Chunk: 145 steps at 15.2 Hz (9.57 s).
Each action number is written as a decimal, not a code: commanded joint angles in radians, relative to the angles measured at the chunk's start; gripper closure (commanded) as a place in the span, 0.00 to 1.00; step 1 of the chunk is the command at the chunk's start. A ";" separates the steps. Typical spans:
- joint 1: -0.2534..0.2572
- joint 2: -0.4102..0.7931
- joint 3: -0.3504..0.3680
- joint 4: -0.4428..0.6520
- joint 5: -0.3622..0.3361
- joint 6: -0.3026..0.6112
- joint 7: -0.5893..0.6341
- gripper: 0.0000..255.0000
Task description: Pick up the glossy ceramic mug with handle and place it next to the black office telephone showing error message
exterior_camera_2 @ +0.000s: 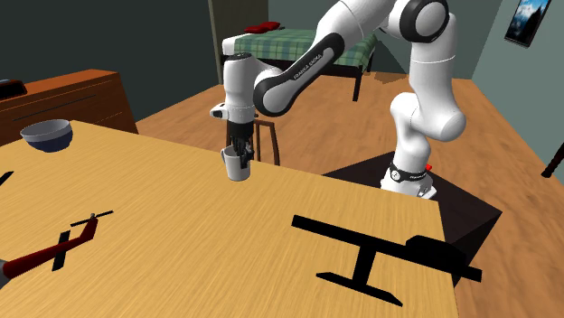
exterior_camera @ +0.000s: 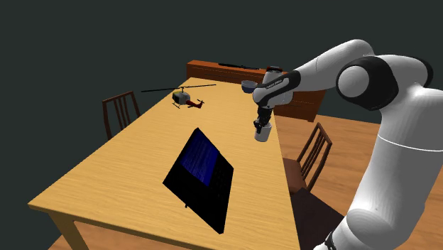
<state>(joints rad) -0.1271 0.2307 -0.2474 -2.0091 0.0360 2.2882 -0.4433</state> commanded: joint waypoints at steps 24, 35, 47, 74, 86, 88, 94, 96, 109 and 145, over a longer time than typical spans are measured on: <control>0.009 -0.119 -0.007 0.181 -0.037 -0.297 0.019 1.00; 0.009 -0.135 -0.008 0.310 -0.041 -0.441 0.019 1.00; 0.005 -0.119 -0.010 0.493 -0.036 -0.607 0.012 1.00; 0.286 -0.140 0.227 0.537 -0.086 -0.691 0.528 1.00; 0.310 -0.146 0.247 0.394 -0.090 -0.556 0.580 1.00; 0.310 -0.148 0.247 0.364 -0.091 -0.528 0.581 1.00; 0.309 -0.149 0.246 0.282 -0.092 -0.448 0.585 1.00; 0.309 -0.148 0.246 0.257 -0.092 -0.421 0.586 1.00; 0.308 -0.119 0.245 0.118 -0.096 -0.253 0.595 1.00; 0.314 -0.095 0.244 0.055 -0.099 -0.166 0.604 0.00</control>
<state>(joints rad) 0.1861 0.1385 -0.0042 -1.9591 -0.0627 2.1303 0.1611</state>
